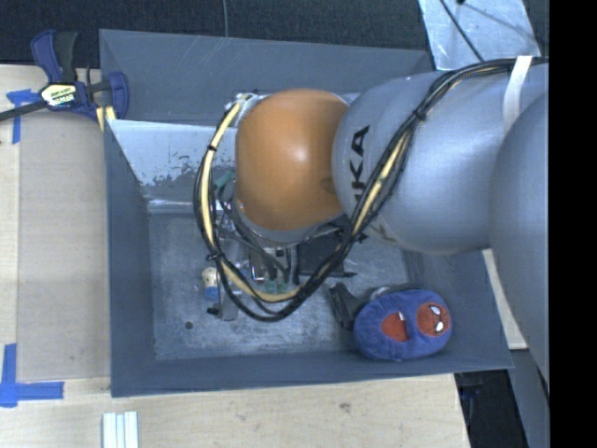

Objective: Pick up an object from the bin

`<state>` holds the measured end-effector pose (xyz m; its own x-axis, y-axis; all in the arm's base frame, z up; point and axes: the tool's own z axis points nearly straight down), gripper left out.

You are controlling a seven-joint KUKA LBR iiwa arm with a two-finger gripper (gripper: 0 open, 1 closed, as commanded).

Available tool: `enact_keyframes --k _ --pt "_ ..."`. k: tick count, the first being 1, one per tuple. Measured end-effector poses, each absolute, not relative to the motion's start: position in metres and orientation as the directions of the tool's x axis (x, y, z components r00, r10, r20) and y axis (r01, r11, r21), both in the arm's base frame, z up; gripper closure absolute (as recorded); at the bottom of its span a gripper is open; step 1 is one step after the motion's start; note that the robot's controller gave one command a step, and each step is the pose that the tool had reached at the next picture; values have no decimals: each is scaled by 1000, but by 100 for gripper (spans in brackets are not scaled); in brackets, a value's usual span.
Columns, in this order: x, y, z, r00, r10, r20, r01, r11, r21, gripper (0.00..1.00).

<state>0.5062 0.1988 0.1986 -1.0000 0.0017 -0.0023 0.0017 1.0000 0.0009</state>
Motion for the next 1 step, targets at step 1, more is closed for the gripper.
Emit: enact_keyframes --k 1 --pt "541 147 92 -996 -89 4 -89 996 -3 0"
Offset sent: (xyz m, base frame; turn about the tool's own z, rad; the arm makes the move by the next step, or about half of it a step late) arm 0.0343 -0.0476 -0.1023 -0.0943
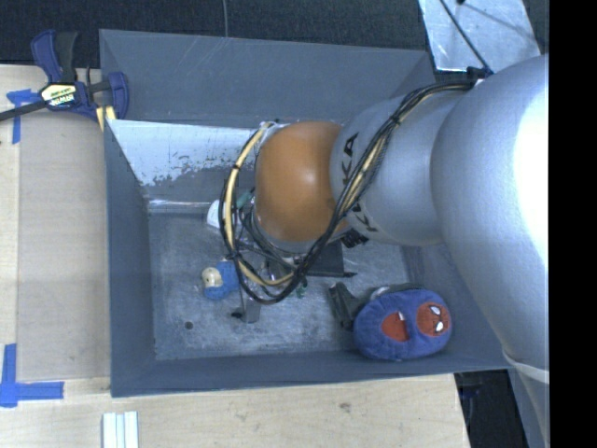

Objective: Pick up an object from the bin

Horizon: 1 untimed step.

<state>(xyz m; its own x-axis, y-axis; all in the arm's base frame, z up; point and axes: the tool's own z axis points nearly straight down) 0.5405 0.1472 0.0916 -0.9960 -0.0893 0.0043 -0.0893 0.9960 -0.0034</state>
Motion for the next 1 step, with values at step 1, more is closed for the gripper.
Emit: enact_keyframes --k 1 --pt "542 151 98 -996 -91 -5 -91 996 1 100"
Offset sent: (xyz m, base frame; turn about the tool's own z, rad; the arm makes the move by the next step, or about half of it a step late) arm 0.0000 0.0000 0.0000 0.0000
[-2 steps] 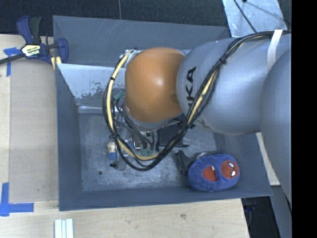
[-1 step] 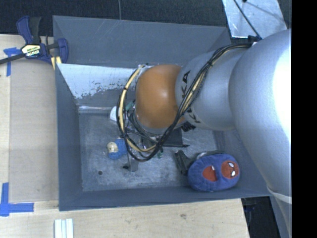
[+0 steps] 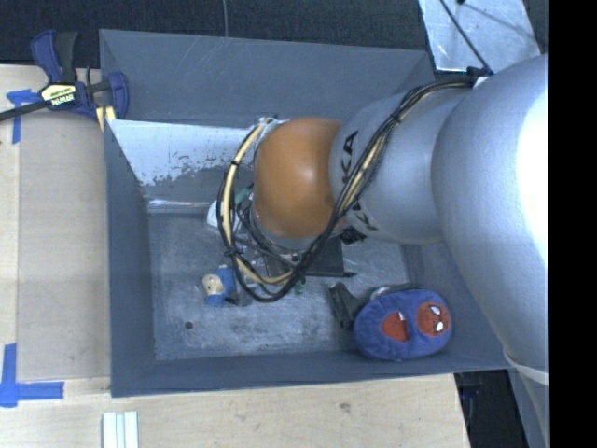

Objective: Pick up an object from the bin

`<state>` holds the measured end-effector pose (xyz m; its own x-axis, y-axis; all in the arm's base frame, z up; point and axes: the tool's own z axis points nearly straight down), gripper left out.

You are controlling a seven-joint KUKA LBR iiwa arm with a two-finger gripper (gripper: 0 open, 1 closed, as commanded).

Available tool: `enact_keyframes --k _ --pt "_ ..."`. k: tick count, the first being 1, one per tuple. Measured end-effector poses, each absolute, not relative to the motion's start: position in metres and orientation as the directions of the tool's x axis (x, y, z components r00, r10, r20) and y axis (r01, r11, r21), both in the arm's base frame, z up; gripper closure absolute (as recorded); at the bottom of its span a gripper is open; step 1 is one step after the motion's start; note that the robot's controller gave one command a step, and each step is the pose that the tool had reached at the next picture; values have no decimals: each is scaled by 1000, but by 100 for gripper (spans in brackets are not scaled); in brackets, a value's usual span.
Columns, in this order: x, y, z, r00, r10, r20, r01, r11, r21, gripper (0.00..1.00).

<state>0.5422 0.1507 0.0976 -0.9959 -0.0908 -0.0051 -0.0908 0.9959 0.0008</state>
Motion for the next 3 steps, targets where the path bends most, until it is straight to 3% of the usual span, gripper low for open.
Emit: enact_keyframes --k 1,2,3 --pt "541 151 96 -996 -91 -2 -91 996 0 0" --pt "542 151 98 -996 -90 -5 -90 996 1 100" --pt "540 149 183 -994 -111 -11 -111 994 1 100"
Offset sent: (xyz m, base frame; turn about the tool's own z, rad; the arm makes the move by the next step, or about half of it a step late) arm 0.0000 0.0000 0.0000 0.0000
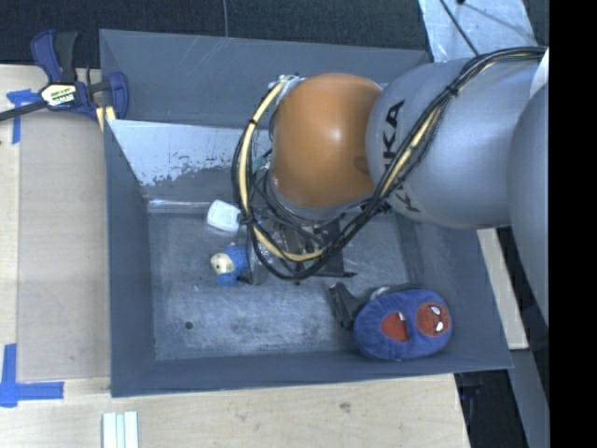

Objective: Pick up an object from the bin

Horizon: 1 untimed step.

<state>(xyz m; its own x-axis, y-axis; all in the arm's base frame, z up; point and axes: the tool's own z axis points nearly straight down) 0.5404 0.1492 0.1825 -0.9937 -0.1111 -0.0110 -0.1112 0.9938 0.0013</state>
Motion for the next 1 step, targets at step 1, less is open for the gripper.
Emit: enact_keyframes --k 1 --pt "508 156 243 -992 -125 -9 -125 992 2 100"
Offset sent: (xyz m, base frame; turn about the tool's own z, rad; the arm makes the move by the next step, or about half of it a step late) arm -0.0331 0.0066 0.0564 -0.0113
